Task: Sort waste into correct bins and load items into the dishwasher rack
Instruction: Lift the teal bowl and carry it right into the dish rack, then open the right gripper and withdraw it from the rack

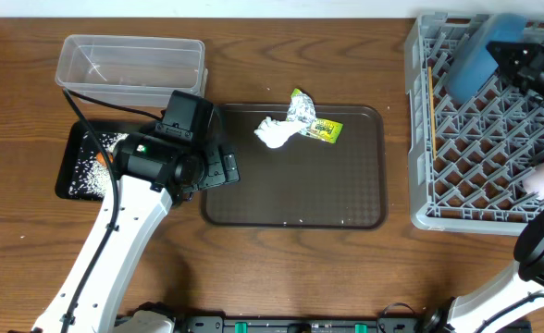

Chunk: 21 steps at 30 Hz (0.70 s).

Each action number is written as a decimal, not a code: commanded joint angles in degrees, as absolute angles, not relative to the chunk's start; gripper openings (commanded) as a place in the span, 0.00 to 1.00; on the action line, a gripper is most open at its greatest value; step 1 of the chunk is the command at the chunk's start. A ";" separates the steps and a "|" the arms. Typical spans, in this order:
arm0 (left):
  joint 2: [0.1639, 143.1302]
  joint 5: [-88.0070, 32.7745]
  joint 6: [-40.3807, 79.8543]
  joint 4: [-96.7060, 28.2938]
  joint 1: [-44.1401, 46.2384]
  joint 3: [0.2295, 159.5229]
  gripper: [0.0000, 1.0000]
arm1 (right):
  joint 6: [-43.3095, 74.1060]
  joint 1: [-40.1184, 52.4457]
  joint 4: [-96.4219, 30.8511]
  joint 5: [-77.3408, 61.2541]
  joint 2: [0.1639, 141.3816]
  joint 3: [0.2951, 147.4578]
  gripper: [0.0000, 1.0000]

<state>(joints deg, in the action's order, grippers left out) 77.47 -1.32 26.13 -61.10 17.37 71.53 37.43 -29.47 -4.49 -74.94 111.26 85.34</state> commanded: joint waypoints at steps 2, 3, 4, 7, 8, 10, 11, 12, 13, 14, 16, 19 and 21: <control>77.58 -1.23 26.65 -61.25 17.45 71.42 0.98 | 36.53 -30.81 -9.96 -75.68 112.38 84.68 0.15; 77.58 -1.23 26.65 -61.25 17.45 71.42 0.98 | 36.10 -30.92 -11.38 -75.59 112.22 84.68 0.17; 77.58 -1.23 26.65 -61.25 17.45 71.42 0.98 | 35.77 -31.03 -13.02 -75.18 111.94 84.68 0.20; 77.58 -1.23 26.65 -61.25 17.45 71.42 0.98 | 33.43 -31.48 -19.22 -71.70 109.97 84.68 0.24; 77.58 -1.23 26.65 -61.25 17.45 71.42 0.98 | 32.03 -31.68 -22.31 -68.79 108.77 84.68 0.25; 77.58 -1.23 26.65 -61.25 17.45 71.42 0.98 | 29.10 -31.99 -28.95 -60.93 105.78 84.68 0.31; 77.58 -1.23 26.65 -61.25 17.45 71.42 0.98 | 27.68 -32.05 -31.77 -56.82 104.07 84.71 0.34; 77.58 -1.23 26.65 -61.25 17.45 71.42 0.98 | 26.35 -32.08 -34.74 -51.81 101.91 84.71 0.38; 77.58 -1.21 26.65 -61.25 17.45 71.42 0.98 | 25.69 -32.08 -36.95 -47.40 100.01 84.73 0.42; 77.58 -1.23 26.65 -61.25 17.45 71.42 0.98 | 25.63 -32.08 -39.11 -42.48 97.62 84.73 0.49; 77.58 -1.23 26.65 -61.25 17.45 71.42 0.98 | 25.63 -32.08 -41.80 -35.24 92.88 84.73 0.94; 77.58 -1.23 26.65 -61.25 17.45 71.42 0.98 | 25.63 -32.05 -43.18 -32.12 86.89 84.75 0.99; 77.58 -1.23 26.65 -61.25 17.45 71.42 0.98 | 25.65 -32.05 -43.99 -32.14 83.18 84.75 0.99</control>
<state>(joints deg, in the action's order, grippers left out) 77.47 -1.30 26.13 -61.10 17.37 71.48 27.35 -31.77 -43.07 -38.63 87.59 84.31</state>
